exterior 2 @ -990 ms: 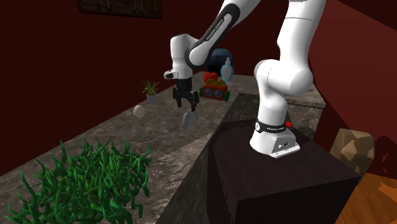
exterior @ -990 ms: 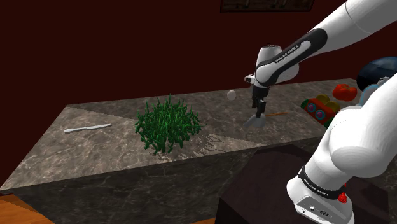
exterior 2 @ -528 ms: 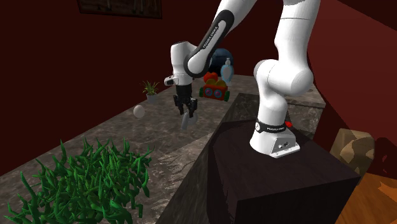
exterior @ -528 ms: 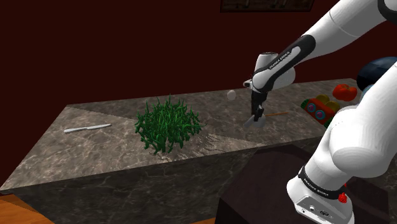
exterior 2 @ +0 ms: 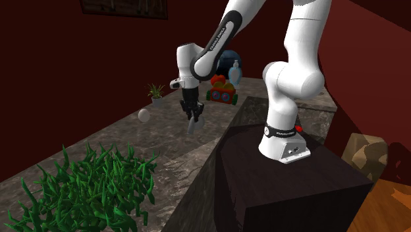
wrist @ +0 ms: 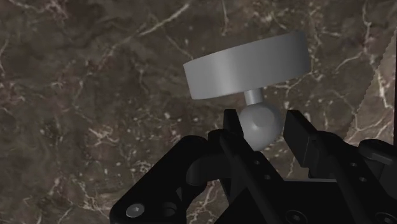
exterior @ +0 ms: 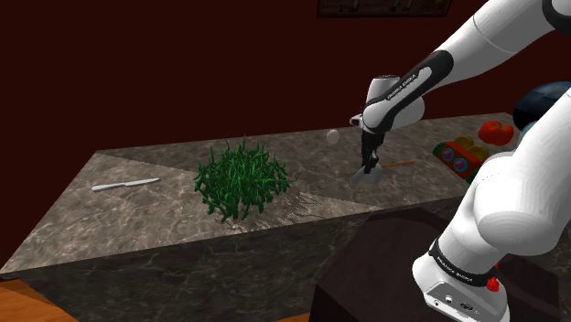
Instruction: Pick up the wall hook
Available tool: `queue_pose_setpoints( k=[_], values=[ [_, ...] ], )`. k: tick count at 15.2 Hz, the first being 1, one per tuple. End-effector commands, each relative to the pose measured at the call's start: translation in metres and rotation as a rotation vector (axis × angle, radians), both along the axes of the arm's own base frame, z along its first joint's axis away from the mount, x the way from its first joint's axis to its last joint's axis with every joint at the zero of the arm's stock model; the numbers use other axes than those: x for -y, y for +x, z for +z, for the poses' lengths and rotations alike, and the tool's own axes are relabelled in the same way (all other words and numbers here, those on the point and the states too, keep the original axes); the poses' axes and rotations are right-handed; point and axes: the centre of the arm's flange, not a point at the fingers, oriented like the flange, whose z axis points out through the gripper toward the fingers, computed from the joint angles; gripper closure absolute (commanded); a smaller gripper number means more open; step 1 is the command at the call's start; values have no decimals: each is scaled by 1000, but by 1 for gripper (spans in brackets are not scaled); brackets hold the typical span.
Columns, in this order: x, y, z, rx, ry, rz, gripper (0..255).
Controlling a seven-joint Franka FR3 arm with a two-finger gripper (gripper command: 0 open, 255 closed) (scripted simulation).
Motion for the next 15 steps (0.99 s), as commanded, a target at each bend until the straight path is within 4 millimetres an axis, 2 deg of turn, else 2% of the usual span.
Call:
queue_pose_setpoints(
  k=[1,15],
  values=[
    [0,0,0,-1,0,0,255],
    [0,0,74,-1,0,0,255]
  ],
)
